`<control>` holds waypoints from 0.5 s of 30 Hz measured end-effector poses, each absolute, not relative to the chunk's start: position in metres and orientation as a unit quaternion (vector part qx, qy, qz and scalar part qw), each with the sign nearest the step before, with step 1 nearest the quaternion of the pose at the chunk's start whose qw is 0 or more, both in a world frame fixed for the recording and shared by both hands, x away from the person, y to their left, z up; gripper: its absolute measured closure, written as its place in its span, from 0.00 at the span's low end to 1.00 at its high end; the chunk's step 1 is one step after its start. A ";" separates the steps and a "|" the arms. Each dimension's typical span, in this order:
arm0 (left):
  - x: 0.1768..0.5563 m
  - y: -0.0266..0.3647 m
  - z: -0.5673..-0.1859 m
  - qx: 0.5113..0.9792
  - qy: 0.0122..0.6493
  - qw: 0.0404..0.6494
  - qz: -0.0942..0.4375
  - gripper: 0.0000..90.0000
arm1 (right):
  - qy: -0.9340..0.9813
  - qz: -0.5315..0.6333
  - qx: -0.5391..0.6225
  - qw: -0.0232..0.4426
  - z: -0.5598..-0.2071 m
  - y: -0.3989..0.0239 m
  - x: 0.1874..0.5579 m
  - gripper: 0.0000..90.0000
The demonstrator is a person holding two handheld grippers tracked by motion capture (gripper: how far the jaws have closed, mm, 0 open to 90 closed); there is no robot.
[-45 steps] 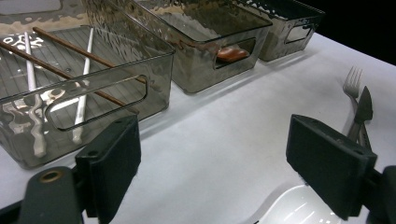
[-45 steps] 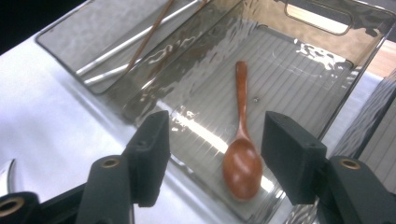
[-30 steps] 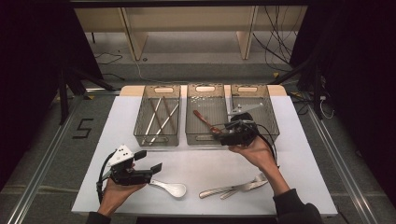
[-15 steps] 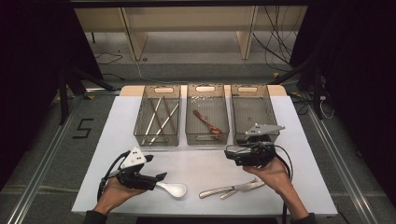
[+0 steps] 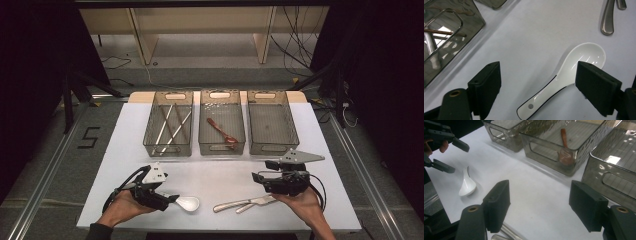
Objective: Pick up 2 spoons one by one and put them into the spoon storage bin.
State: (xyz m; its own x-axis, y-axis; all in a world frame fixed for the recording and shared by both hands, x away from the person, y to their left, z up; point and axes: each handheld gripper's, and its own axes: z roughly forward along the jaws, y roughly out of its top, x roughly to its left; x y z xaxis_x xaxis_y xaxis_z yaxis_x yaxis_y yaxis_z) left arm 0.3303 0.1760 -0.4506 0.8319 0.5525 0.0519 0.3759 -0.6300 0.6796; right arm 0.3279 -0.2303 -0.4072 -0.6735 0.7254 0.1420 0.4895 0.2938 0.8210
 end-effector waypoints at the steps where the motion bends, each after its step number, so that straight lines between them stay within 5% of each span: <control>1: 0.331 0.176 -0.450 0.895 0.258 0.342 0.127 0.23 | 0.791 0.458 0.383 0.133 -0.408 -0.232 0.326 0.37; 15: 0.336 0.167 -0.450 0.920 0.232 0.295 0.115 0.25 | 0.781 0.473 0.388 0.127 -0.422 -0.240 0.310 0.36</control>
